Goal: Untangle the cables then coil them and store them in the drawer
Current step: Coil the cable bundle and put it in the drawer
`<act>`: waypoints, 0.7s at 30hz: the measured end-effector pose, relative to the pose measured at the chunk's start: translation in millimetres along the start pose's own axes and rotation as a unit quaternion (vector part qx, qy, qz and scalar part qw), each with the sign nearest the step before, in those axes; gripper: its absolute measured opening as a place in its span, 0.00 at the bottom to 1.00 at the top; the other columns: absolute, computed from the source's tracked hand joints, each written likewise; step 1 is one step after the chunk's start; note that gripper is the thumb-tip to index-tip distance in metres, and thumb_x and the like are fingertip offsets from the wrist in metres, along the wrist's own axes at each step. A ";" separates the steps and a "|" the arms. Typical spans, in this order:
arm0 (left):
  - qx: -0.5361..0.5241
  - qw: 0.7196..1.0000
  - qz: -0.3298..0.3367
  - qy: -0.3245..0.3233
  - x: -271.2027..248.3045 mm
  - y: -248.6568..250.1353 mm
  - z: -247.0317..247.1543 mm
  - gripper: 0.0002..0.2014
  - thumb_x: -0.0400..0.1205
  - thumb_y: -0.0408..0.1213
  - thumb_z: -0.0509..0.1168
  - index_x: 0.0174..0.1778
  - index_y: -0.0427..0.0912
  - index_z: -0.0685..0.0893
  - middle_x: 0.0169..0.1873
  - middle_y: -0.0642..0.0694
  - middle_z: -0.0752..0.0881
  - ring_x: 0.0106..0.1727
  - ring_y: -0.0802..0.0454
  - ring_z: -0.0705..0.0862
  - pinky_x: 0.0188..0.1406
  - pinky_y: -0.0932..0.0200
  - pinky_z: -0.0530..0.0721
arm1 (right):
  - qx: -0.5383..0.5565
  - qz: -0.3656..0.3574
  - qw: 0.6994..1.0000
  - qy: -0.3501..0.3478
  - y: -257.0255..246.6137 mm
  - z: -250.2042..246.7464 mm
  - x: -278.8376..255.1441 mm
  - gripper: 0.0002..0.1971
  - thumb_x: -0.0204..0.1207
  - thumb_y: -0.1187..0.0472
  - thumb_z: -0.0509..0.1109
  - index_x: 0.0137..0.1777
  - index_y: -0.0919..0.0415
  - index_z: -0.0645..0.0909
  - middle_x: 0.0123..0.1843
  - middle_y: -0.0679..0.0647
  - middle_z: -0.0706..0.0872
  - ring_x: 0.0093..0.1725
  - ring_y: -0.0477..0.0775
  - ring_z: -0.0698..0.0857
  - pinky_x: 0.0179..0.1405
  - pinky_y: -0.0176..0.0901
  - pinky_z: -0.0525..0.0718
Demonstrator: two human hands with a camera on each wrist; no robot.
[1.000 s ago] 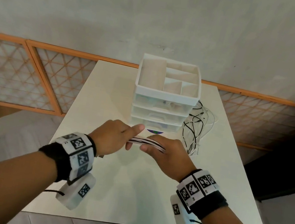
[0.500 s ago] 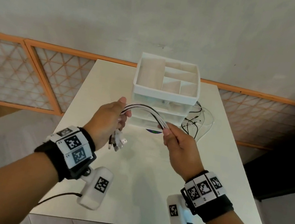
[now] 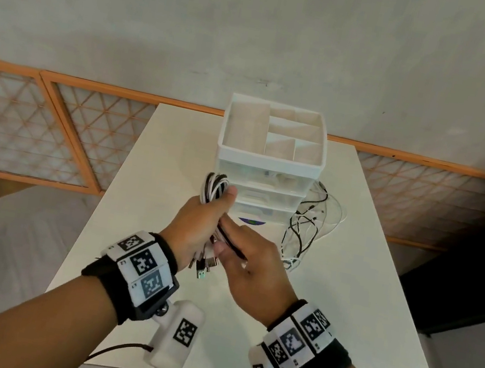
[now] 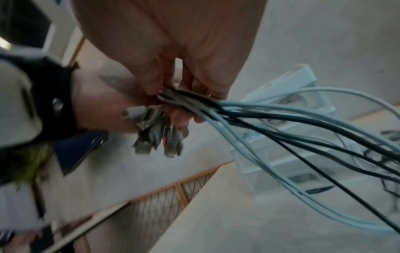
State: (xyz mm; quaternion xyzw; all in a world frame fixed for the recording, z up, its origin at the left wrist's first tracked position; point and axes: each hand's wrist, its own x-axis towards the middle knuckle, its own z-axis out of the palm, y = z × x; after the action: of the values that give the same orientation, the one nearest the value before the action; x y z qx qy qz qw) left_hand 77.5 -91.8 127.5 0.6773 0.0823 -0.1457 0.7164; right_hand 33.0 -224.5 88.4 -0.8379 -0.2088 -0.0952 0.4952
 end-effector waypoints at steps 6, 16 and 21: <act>0.163 0.982 0.052 -0.083 -4.7 2.2 -6.6 0.17 0.85 0.46 0.66 0.33 0.42 0.83 0.28 0.45 0.85 0.28 0.57 0.83 0.35 0.64 0.79 | -0.071 -0.026 0.993 0.090 -24.4 -34.8 28.3 0.29 0.75 0.72 0.67 0.74 0.47 0.79 0.65 0.48 0.81 0.50 0.40 0.83 0.46 0.32 0.83; 0.233 0.964 0.092 -0.095 -18.6 9.7 -3.2 0.17 0.77 0.23 0.66 0.26 0.45 0.81 0.20 0.50 0.83 0.22 0.61 0.80 0.25 0.70 0.76 | -0.251 -0.031 0.966 -0.048 -43.6 -40.0 47.6 0.29 0.65 0.63 0.58 0.63 0.43 0.88 0.54 0.47 0.91 0.53 0.57 0.86 0.49 0.56 0.85; 0.205 0.971 0.080 -0.096 -17.1 13.5 -7.6 0.12 0.79 0.27 0.68 0.29 0.42 0.84 0.23 0.46 0.86 0.25 0.57 0.83 0.28 0.67 0.79 | -0.221 -0.146 0.964 0.039 -38.1 -35.2 44.5 0.27 0.69 0.71 0.59 0.64 0.54 0.88 0.53 0.51 0.92 0.49 0.61 0.88 0.43 0.58 0.88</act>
State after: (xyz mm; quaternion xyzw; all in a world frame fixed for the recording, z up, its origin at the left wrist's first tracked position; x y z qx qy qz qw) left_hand 66.3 -82.1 145.2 0.7973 -0.0732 -0.1659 0.5758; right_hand 57.6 -227.6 152.1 -0.8828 -0.2829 -0.2424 0.2863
